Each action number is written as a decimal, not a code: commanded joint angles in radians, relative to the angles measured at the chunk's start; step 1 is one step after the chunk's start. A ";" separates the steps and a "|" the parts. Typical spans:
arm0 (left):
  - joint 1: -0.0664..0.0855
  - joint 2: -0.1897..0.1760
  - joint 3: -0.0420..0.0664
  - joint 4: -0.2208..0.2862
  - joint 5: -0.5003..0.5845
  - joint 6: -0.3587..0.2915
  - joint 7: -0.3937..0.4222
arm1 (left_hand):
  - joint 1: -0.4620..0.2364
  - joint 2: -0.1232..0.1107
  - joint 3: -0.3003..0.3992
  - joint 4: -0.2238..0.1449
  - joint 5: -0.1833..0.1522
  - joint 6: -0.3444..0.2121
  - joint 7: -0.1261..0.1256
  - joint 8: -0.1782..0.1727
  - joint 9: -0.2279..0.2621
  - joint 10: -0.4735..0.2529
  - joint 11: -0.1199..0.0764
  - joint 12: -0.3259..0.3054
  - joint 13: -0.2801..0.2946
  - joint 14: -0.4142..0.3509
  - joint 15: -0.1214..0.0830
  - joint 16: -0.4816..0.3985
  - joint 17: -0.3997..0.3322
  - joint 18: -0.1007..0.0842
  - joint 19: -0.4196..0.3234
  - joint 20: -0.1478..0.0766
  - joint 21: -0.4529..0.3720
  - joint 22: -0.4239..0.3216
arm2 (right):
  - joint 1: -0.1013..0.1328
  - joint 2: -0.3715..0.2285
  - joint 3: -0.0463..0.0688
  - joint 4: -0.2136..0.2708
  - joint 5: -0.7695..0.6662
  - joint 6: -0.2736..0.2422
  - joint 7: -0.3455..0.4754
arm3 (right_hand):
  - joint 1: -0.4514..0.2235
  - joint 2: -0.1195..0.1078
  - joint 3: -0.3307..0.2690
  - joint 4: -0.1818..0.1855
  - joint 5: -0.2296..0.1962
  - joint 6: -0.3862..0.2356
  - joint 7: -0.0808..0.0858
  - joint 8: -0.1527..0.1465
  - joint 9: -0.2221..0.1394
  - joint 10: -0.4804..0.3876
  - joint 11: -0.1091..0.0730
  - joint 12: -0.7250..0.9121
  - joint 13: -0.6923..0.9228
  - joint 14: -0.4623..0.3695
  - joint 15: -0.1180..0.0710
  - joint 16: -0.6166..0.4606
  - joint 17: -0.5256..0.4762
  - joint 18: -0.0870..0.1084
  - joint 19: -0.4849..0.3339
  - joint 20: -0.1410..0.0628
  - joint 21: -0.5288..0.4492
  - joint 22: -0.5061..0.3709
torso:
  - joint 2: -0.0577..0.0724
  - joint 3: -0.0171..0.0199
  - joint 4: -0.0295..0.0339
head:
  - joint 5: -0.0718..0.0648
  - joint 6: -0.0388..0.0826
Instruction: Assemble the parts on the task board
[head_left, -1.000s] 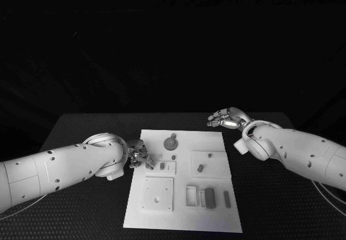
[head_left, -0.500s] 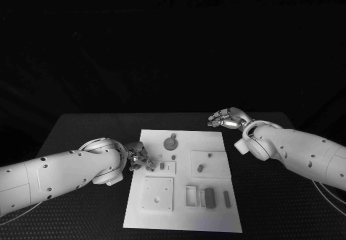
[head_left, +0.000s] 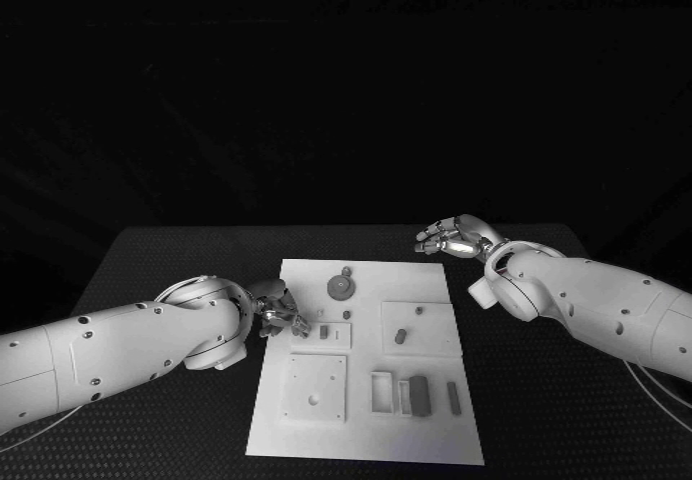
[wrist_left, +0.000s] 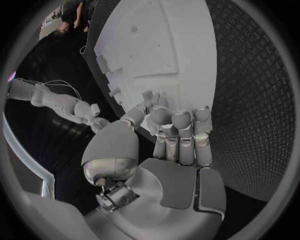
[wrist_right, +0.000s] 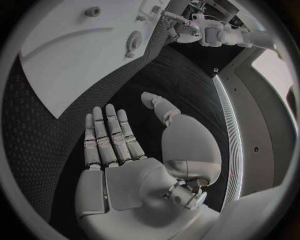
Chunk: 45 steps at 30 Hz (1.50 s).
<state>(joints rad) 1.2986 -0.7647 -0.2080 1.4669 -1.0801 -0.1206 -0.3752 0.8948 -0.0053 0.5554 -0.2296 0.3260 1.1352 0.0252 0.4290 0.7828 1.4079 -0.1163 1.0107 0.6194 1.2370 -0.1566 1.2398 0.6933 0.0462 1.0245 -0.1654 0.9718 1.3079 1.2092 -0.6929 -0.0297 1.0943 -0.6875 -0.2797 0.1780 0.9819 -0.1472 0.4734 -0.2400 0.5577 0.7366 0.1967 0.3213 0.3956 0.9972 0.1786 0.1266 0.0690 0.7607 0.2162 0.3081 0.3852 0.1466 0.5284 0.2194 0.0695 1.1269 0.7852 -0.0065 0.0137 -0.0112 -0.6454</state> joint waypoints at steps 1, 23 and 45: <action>0.000 0.003 0.001 -0.004 -0.018 -0.003 0.013 | 0.013 0.004 0.063 -0.056 0.005 0.076 -0.051 0.003 0.035 -0.005 -0.019 0.004 0.001 0.009 -0.013 0.006 0.001 0.009 0.009 -0.092 0.005 0.020 | -0.001 0.000 0.000 0.002 -0.001 0.006 0.008 | -0.008 -0.001 -0.002 0.005 0.006 -0.007 -0.001 0.005 -0.002 -0.001 0.005 -0.006 0.000 -0.009 0.001 0.003 -0.002 -0.006 -0.004 -0.001 -0.003 0.002 | 0.000 0.0001 0.0005 | 0.001 -0.001; -0.008 0.023 0.000 -0.038 -0.034 0.019 0.012 | 0.014 0.003 0.063 -0.054 0.004 0.076 -0.050 0.000 0.036 -0.006 -0.019 0.005 0.002 0.009 -0.015 0.005 0.001 0.009 0.010 -0.092 0.006 0.019 | -0.001 0.000 0.000 0.002 -0.001 0.006 0.007 | -0.008 -0.001 -0.002 0.005 0.006 -0.007 -0.001 0.006 -0.002 -0.001 0.005 -0.007 0.000 -0.009 0.001 0.004 -0.002 -0.006 -0.004 -0.001 -0.003 0.003 | 0.000 0.0006 0.0000 | 0.002 -0.002; -0.014 0.028 0.000 -0.045 -0.038 0.033 0.010 | 0.014 0.002 0.064 -0.054 0.004 0.076 -0.050 -0.002 0.038 -0.006 -0.019 0.006 0.002 0.009 -0.016 0.005 0.000 0.009 0.010 -0.092 0.007 0.018 | -0.001 -0.001 0.000 0.004 -0.001 0.007 0.007 | -0.008 -0.001 -0.002 0.005 0.006 -0.008 -0.001 0.007 -0.003 -0.001 0.005 -0.007 0.000 -0.010 0.002 0.005 -0.003 -0.006 -0.004 -0.001 -0.003 0.003 | 0.000 0.0005 -0.0004 | 0.002 -0.004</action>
<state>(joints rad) 1.2851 -0.7385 -0.2077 1.4213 -1.1126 -0.1056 -0.3727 0.8948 -0.0053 0.5569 -0.2283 0.3277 1.1353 0.0251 0.4250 0.7966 1.4080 -0.1163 1.0107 0.6201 1.2391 -0.1547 1.2397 0.6929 0.0458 1.0313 -0.1661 0.9717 1.3074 1.2091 -0.6941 -0.0297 1.0960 -0.6874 -0.2795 0.1779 0.9820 -0.1473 0.4734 -0.2400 0.5577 0.7330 0.1932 0.3213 0.3940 0.9972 0.1786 0.1227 0.0690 0.7572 0.2195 0.3080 0.3836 0.1467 0.5284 0.2194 0.0695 1.1294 0.7848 -0.0058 0.0133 -0.0089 -0.6494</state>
